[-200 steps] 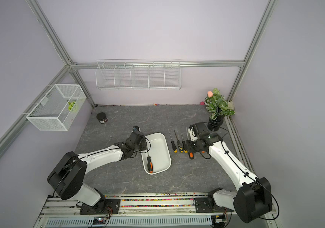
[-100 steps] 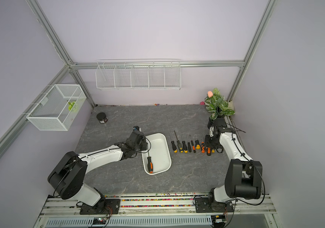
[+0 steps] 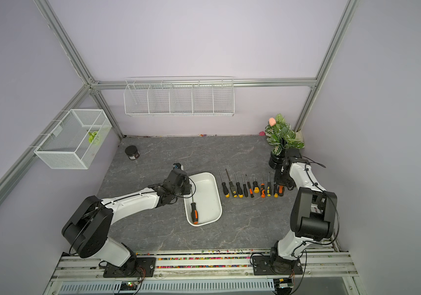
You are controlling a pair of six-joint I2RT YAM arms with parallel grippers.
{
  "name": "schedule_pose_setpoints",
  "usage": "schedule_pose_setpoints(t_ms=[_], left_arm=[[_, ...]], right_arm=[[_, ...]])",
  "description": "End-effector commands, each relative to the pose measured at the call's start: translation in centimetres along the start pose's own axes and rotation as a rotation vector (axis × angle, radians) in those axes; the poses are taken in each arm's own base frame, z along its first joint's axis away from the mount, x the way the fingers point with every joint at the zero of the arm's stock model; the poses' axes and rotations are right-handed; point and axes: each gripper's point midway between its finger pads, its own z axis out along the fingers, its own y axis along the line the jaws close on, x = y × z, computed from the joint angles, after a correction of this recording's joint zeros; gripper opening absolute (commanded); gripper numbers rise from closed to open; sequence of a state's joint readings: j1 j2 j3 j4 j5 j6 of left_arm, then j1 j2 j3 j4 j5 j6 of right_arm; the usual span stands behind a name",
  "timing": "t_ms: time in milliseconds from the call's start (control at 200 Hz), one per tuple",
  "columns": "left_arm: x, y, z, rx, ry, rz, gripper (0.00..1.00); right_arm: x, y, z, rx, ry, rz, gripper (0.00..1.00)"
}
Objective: Take out the screwdriver from the storage box
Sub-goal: Place the screwdriver at the center of the board.
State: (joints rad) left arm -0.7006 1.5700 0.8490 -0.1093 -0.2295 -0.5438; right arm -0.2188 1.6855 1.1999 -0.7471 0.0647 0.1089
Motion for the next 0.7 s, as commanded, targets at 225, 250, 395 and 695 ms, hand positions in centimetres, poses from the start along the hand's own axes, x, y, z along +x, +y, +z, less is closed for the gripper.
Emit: schedule_pose_setpoints(t_ms=[225, 250, 395, 695], left_arm=[[0.3, 0.3, 0.5, -0.010, 0.006, 0.030, 0.00], [0.3, 0.3, 0.4, -0.010, 0.006, 0.029, 0.00], [0.3, 0.3, 0.5, -0.012, 0.007, 0.032, 0.00], [0.3, 0.3, 0.6, -0.013, 0.008, 0.033, 0.00]], right_arm=[[-1.3, -1.8, 2.4, 0.049, 0.025, -0.001, 0.00], [-1.3, -1.8, 2.5, 0.052, 0.030, -0.003, 0.00], [-1.6, -2.0, 3.1, 0.057, 0.035, -0.005, 0.00], [-1.7, -2.2, 4.3, 0.063, 0.065, -0.008, 0.00]])
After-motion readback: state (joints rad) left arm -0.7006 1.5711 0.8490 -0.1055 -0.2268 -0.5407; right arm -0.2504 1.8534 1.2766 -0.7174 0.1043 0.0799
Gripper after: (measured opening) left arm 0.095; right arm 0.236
